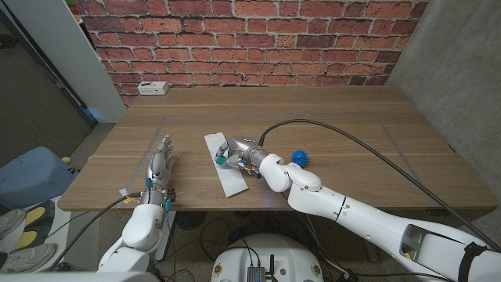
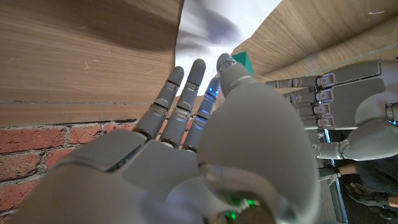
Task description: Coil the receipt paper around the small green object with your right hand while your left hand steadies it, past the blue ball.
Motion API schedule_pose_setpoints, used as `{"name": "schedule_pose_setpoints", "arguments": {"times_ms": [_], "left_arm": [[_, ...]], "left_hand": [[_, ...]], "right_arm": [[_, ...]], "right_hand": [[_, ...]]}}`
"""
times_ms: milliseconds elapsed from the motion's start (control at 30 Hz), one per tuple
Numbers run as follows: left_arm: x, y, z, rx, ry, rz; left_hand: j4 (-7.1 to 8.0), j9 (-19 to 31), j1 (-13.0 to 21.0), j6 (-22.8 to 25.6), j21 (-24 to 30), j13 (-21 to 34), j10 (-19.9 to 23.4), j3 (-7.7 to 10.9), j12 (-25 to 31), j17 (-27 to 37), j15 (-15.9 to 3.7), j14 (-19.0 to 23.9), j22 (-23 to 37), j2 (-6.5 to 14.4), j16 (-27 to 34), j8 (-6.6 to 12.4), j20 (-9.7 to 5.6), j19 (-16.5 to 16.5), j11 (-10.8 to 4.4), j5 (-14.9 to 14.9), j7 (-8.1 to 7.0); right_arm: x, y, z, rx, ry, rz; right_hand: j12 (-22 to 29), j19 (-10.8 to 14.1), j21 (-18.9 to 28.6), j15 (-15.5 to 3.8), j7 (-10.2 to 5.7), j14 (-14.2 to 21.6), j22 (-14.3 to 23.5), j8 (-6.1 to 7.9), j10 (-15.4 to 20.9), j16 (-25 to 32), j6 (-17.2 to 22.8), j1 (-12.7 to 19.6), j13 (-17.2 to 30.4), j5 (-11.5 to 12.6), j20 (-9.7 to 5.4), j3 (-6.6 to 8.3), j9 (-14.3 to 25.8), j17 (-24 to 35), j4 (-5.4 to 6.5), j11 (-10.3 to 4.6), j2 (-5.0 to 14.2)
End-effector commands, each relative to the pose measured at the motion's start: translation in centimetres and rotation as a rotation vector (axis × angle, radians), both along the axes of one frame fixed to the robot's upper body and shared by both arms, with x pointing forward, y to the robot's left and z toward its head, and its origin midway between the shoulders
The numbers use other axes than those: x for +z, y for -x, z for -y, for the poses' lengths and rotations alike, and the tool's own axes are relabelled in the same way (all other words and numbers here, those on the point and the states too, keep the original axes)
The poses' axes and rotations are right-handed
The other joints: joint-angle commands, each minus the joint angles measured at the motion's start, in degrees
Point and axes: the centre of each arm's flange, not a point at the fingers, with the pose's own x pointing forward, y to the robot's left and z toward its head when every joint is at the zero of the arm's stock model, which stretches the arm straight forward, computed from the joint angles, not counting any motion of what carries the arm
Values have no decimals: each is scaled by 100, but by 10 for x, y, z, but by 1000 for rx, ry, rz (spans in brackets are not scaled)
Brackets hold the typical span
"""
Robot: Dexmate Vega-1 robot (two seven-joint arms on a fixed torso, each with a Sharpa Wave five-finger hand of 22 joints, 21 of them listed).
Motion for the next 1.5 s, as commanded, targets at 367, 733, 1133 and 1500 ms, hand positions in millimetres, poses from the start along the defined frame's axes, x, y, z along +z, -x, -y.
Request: {"name": "schedule_pose_setpoints", "arguments": {"times_ms": [367, 733, 1133, 1500], "left_arm": [[0, 2, -3, -15, -12, 22], [3, -5, -3, -22, -9, 25], [5, -10, -3, -23, -3, 16], [10, -15, 0, -29, -11, 13]], "left_hand": [[-28, 16, 58, 39, -23, 27, 20, 2, -27, 18, 3, 29, 33, -17, -3, 9, 10, 48, 5, -25, -8], [-33, 17, 57, 44, -26, 28, 26, -1, -33, 19, 1, 35, 34, -21, -4, 5, 9, 62, 4, -29, -14], [-37, 17, 56, 38, -32, 28, 14, -1, -46, 20, 1, 35, 36, -20, -6, -2, 9, 70, 6, -31, -13], [-40, 17, 56, 35, -36, 29, 20, -1, -49, 21, 3, 41, 37, -17, -6, -5, 9, 74, 6, -33, -14]], "right_arm": [[-10, -15, 7, -166, 115, 34], [-8, -16, 5, -131, 118, -5], [-4, -20, 6, -113, 116, -43], [0, -24, 13, -108, 80, -69]], "right_hand": [[-38, -19, 42, -825, 330, -55, -1, 10, -25, -52, 334, -117, 20, 33, -31, -179, 18, 35, 115, -40, 191], [-99, -60, 47, -781, 292, -156, -10, 16, -96, -175, 360, -144, 2, 28, -15, -171, 11, -4, 89, -34, 164], [-668, -465, -46, -647, -169, -779, -57, -764, -1126, -833, -1211, -755, -148, 57, 318, -360, -57, -262, 200, 30, -80], [-866, -684, -159, -449, -145, -1115, -74, -1157, -1757, -1088, -2915, -1605, -229, 204, 480, -764, -84, -300, 480, 122, -365]]}}
